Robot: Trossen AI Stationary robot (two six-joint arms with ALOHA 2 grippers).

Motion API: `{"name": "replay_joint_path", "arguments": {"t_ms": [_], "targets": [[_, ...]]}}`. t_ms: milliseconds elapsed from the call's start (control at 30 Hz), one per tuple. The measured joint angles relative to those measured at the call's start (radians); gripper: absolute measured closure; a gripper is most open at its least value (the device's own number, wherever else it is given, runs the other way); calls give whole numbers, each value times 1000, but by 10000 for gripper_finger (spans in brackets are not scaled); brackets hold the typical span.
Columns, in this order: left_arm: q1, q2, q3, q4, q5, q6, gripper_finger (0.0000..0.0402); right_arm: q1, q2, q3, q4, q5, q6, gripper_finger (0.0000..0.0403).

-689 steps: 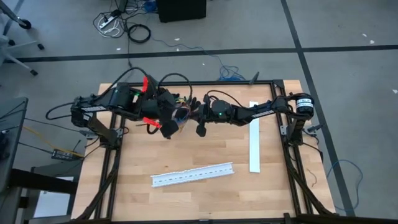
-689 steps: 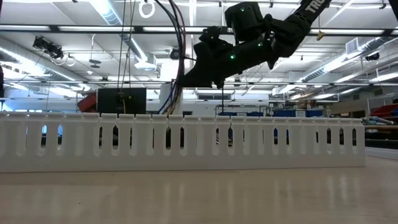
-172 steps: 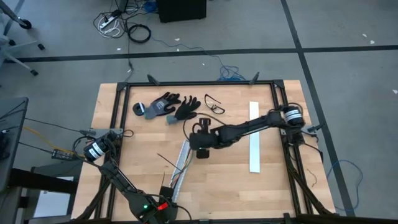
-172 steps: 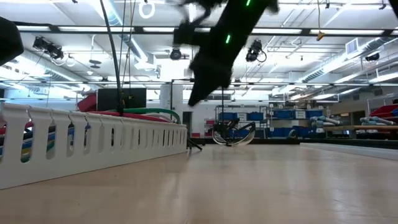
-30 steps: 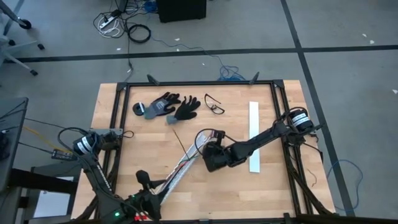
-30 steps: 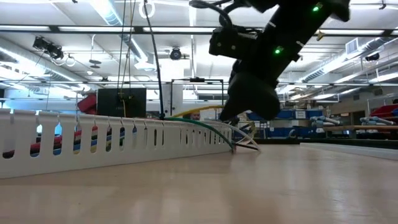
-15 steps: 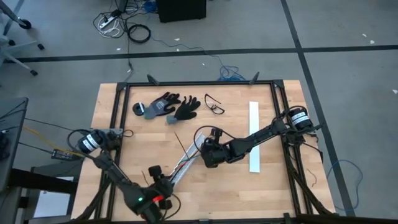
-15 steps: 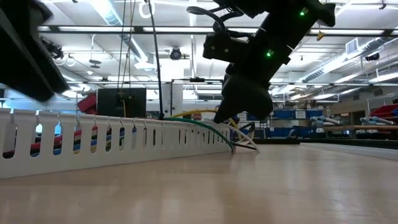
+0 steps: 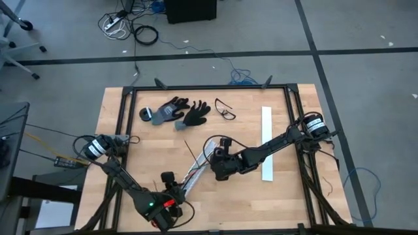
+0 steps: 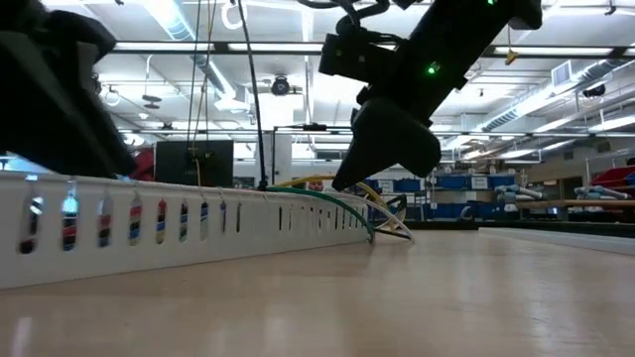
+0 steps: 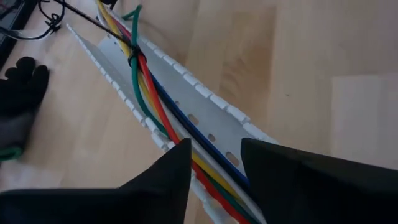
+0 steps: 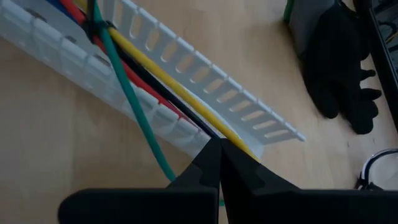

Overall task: Ziptie cables
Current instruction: Put the ziptied cables in a white cable duct

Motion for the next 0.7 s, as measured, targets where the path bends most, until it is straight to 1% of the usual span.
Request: {"name": "replay_joint_path", "arguments": {"t_ms": [133, 333, 467, 600, 700], "targets": [[25, -1, 1, 1, 9, 38, 305, 0, 0, 0, 1, 0, 0, 403], [43, -2, 2, 6, 48, 95, 389, 1, 1, 0, 3, 0, -1, 403], [54, -4, 3, 6, 112, 173, 398, 1, 1, 0, 6, 0, -8, 403], [59, -4, 19, -9, 208, 394, 401, 12, -38, 0, 5, -27, -18, 403], [74, -3, 43, -41, 288, 549, 401, 24, -93, 0, 8, -101, -9, 403]]}}
